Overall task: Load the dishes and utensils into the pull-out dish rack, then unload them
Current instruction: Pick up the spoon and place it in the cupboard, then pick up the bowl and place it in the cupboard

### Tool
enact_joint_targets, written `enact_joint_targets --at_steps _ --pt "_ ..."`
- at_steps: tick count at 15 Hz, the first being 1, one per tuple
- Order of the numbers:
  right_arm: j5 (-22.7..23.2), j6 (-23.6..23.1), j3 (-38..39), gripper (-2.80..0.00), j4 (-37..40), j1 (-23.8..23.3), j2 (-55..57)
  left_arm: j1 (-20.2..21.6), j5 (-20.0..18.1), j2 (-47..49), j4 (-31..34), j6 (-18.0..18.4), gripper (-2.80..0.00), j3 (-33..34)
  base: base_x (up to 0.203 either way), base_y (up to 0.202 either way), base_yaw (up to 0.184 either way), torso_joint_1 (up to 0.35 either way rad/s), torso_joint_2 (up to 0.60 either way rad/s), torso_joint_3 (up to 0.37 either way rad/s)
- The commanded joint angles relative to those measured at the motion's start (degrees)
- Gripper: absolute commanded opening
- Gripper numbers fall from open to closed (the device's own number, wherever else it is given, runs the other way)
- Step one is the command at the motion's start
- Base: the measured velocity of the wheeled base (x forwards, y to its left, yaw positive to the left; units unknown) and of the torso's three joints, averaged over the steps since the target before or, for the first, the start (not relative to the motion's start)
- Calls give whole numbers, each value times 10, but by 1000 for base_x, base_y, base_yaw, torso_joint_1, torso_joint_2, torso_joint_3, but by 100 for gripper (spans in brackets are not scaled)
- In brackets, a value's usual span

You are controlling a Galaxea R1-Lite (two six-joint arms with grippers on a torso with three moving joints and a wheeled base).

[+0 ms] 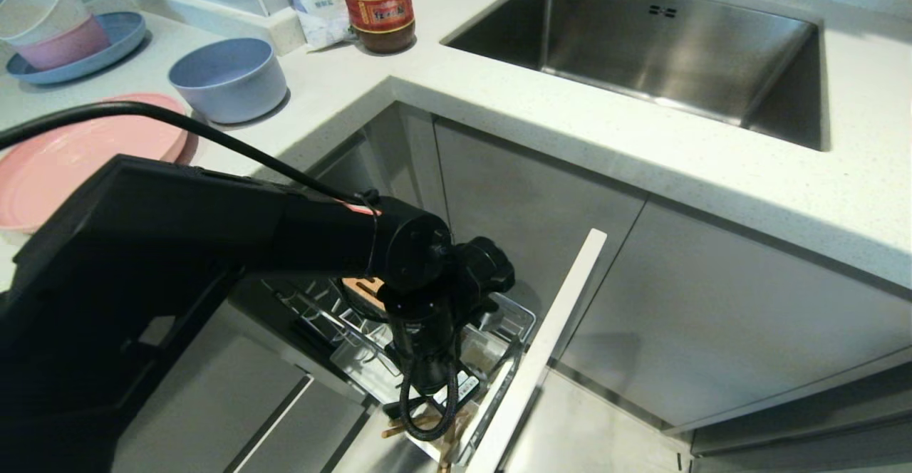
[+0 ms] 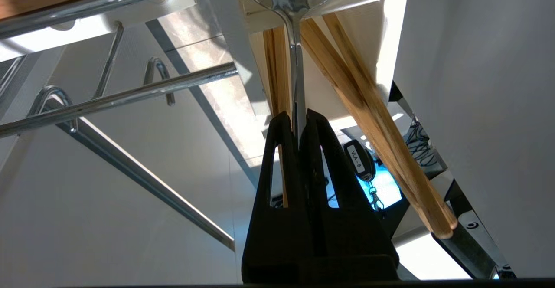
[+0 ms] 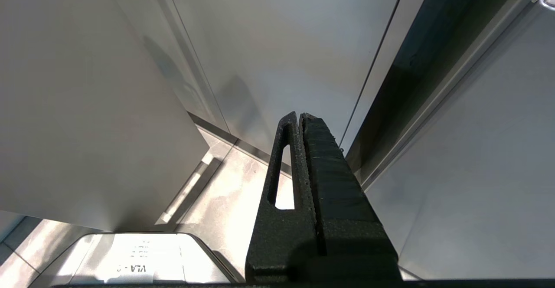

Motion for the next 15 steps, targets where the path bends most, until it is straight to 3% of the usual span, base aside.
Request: enact_joint_targets --at_steps 1,11,12,15 --pt "0 0 1 -280 0 0 -2 0 0 9 3 0 -280 -5 0 0 0 0 0 0" --pt "0 0 1 -280 0 0 -2 -1 7 13 3 -1 -280 -9 0 0 0 0 0 0" --pt "0 0 1 -280 0 0 -2 -2 11 13 3 -2 0 -9 0 0 0 0 0 0" --pt "0 0 1 -280 0 0 -2 -3 14 8 3 -3 0 -10 0 0 0 0 0 0"
